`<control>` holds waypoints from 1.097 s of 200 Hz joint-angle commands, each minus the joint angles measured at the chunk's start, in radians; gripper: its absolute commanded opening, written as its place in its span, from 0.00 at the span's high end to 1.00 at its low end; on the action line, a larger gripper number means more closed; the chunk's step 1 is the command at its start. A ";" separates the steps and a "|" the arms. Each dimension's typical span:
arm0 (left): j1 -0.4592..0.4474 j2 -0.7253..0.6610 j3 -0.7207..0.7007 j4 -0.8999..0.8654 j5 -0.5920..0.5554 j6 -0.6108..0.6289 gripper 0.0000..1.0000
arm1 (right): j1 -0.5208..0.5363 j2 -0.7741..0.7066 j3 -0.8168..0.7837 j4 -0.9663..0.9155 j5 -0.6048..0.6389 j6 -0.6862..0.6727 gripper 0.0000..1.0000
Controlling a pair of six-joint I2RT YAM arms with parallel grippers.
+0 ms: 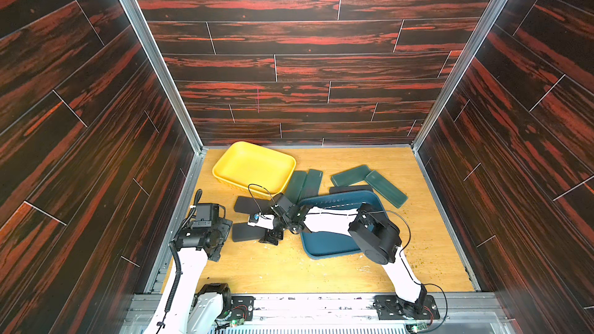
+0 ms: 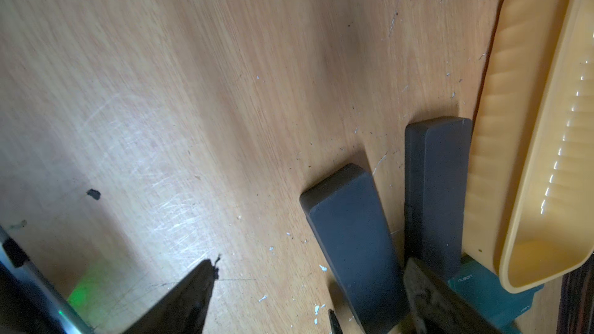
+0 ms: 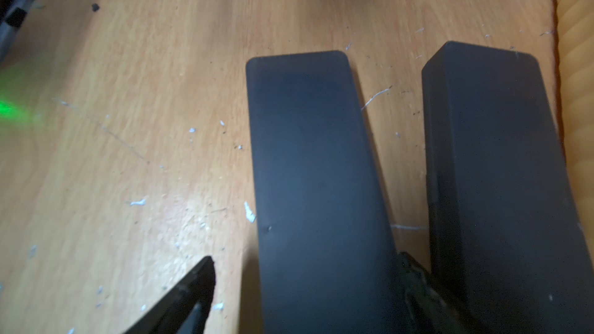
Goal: Place the pencil cases by color into the storage box
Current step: Pick up the pencil case from the center of the board.
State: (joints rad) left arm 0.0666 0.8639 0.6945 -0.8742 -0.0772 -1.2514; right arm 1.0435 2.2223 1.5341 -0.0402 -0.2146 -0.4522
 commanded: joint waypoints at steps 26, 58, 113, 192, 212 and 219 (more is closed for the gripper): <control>0.006 -0.057 -0.013 -0.065 -0.076 -0.025 0.07 | 0.005 0.108 0.067 -0.073 0.023 -0.014 0.12; 0.007 -0.059 -0.001 -0.064 -0.088 -0.018 0.07 | 0.004 0.146 0.118 -0.106 0.021 -0.017 0.12; 0.006 -0.064 0.034 -0.096 -0.092 -0.007 0.07 | 0.003 0.174 0.141 -0.119 0.017 -0.008 0.20; 0.007 -0.073 0.139 -0.101 -0.201 0.092 0.07 | 0.004 0.109 0.087 -0.048 -0.006 0.061 0.37; 0.006 -0.061 0.188 -0.105 -0.232 0.127 0.07 | 0.004 0.089 0.081 -0.028 -0.017 0.084 0.38; 0.007 -0.056 0.206 -0.105 -0.240 0.141 0.06 | 0.004 0.084 0.081 -0.019 -0.019 0.094 0.39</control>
State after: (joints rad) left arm 0.0673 0.7948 0.8360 -0.9413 -0.2455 -1.1667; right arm 1.0431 2.3291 1.6444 -0.0608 -0.2028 -0.4145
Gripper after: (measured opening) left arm 0.933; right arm 0.717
